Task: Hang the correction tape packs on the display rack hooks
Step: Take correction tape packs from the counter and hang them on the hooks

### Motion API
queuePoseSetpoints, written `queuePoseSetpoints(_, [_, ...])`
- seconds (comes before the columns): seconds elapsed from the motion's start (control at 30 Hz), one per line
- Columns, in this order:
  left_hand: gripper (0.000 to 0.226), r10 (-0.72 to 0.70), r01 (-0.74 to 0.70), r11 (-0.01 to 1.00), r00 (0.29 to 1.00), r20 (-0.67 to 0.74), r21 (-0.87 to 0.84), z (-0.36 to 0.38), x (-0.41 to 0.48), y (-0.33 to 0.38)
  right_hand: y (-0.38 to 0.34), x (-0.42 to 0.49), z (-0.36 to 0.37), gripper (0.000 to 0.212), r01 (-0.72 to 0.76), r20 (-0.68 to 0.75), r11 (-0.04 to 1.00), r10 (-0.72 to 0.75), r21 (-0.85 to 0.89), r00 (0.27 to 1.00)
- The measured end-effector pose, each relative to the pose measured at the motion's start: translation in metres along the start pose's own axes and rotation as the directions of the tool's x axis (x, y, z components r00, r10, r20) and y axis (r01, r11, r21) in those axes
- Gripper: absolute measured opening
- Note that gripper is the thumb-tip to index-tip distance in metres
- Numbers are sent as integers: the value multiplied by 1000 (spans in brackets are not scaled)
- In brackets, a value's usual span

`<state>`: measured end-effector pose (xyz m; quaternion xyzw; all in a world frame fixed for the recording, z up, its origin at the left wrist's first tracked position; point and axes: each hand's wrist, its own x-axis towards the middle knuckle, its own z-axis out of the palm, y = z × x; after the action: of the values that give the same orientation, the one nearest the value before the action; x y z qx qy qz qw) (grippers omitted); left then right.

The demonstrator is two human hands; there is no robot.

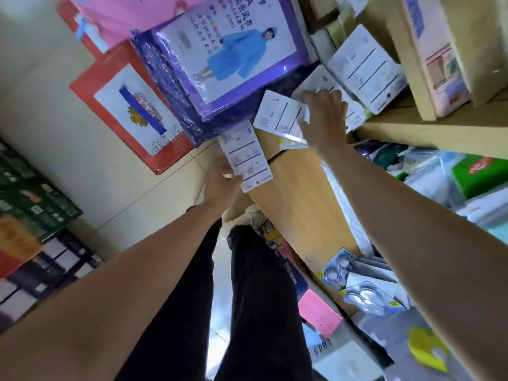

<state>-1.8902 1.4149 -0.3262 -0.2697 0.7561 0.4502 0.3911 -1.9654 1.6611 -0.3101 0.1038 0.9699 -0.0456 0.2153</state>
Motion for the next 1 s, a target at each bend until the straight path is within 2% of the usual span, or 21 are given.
queuePoseSetpoints(0.07, [36,-6,6,998,1000,0,-58,7,-1,-2,4,2,4,36,0,-11,1000,0,7,1000])
queuePoseSetpoints(0.17, [32,2,-2,997,1000,-2,-80,15,-4,-2,11,-5,9,27,-42,17,977,40,209,999])
queuePoseSetpoints(0.27, [19,12,-19,996,997,-77,-89,21,-8,4,16,-32,11,24,-136,32,877,137,460,990])
queuePoseSetpoints(0.4, [20,8,-25,986,995,-102,-165,32,-8,12,22,-87,21,19,-236,22,760,281,605,959])
queuePoseSetpoints(0.43, [19,44,-59,990,991,-123,-128,34,-6,13,24,-102,23,18,-272,26,725,331,633,943])
queuePoseSetpoints(0.5, [22,257,-236,959,957,-135,154,35,0,12,28,-131,27,15,-340,49,663,417,667,908])
queuePoseSetpoints(0.53, [27,407,-359,872,909,-86,333,35,4,10,30,-145,31,15,-368,67,631,447,683,892])
queuePoseSetpoints(0.6, [43,621,-558,595,776,109,578,32,14,4,34,-167,37,18,-428,142,572,475,700,868])
queuePoseSetpoints(0.67, [61,632,-622,360,711,309,695,28,26,-1,37,-183,43,29,-482,238,523,466,703,852])
queuePoseSetpoints(0.73, [73,577,-624,211,701,419,753,25,37,-5,38,-195,45,38,-508,292,502,448,700,845])
queuePoseSetpoints(0.8, [71,584,-614,97,673,454,784,24,43,-4,37,-203,46,48,-512,320,467,431,721,844])
queuePoseSetpoints(0.87, [66,603,-605,43,650,462,795,23,42,2,36,-209,47,53,-514,351,397,416,760,839])
queuePoseSetpoints(1.0, [56,652,-589,-2,612,447,808,21,40,17,33,-216,51,29,-539,367,366,444,758,818])
